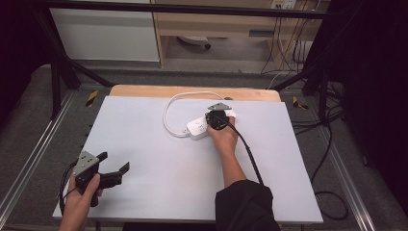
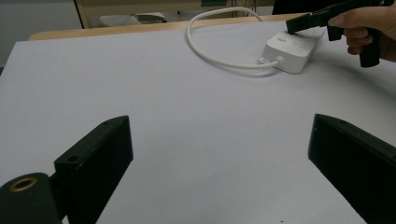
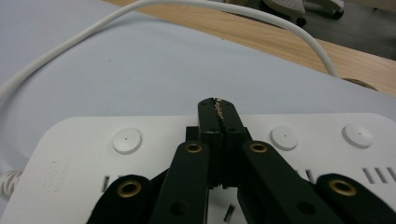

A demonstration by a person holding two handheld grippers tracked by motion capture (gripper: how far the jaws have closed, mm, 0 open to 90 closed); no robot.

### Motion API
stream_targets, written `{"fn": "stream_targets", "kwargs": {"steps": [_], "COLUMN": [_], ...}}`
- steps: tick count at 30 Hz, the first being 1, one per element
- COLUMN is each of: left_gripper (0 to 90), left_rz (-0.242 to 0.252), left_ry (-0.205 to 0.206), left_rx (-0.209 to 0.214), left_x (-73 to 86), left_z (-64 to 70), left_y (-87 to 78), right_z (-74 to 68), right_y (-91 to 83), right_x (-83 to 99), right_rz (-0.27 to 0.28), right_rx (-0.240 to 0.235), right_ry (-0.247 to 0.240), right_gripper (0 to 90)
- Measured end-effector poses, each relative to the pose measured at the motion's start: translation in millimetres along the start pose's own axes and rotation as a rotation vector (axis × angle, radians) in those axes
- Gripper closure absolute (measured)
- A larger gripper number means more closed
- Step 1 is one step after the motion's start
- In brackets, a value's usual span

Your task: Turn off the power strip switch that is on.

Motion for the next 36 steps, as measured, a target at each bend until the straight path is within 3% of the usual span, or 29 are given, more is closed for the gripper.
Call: {"fn": "stream_targets", "kwargs": {"steps": [4,8,9,10,11,14,20,27,30,36], "left_gripper": [6.4,6.4,6.4,6.4,6.4,6.4,6.4,6.4,6.4,6.4], "left_rz": [0.0,0.0,0.0,0.0,-0.001,-0.002,-0.003,-0.004,-0.003,-0.006], "left_ry": [-0.001,-0.001,-0.001,-0.002,-0.001,-0.005,0.0,0.003,0.003,0.002], "left_rx": [0.0,0.002,0.002,0.001,0.002,0.0,-0.005,-0.004,-0.006,-0.005], "left_x": [0.0,-0.1,-0.1,-0.1,-0.1,0.2,0.2,0.4,0.4,0.6], "left_z": [0.0,0.5,0.4,0.3,-0.1,-0.6,-0.9,-0.3,-0.6,-0.3], "left_y": [0.1,0.7,0.7,0.7,0.8,1.2,0.6,1.1,0.7,1.7], "right_z": [-0.5,9.4,11.4,11.4,11.2,9.8,11.5,12.0,12.5,15.9], "right_y": [-1.5,-5.2,-8.8,-8.8,-13.5,-16.1,-24.4,-34.3,-35.4,-39.3], "right_x": [-1.4,-3.1,-4.7,-4.7,-8.7,-11.6,-14.4,-19.0,-19.8,-22.9], "right_rz": [-0.013,-0.037,-0.002,-0.002,0.043,0.053,0.051,0.05,0.036,0.034], "right_rx": [0.013,0.016,0.002,0.002,-0.027,-0.039,-0.036,-0.066,-0.086,-0.08], "right_ry": [-0.031,0.009,0.011,0.011,0.031,0.015,0.03,0.05,0.077,0.099], "right_gripper": [90.0,90.0,90.0,90.0,90.0,90.0,90.0,78.2,68.8,52.2]}}
Point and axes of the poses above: each handheld gripper's, and its own axes: y roughly forward along the jaws, x roughly out of its underside, z roughly to its right, the point moved 2 cm from there along y, roughly forward along the jaws, and after that the axes turned 2 degrees about x, right-handed, at the moved point
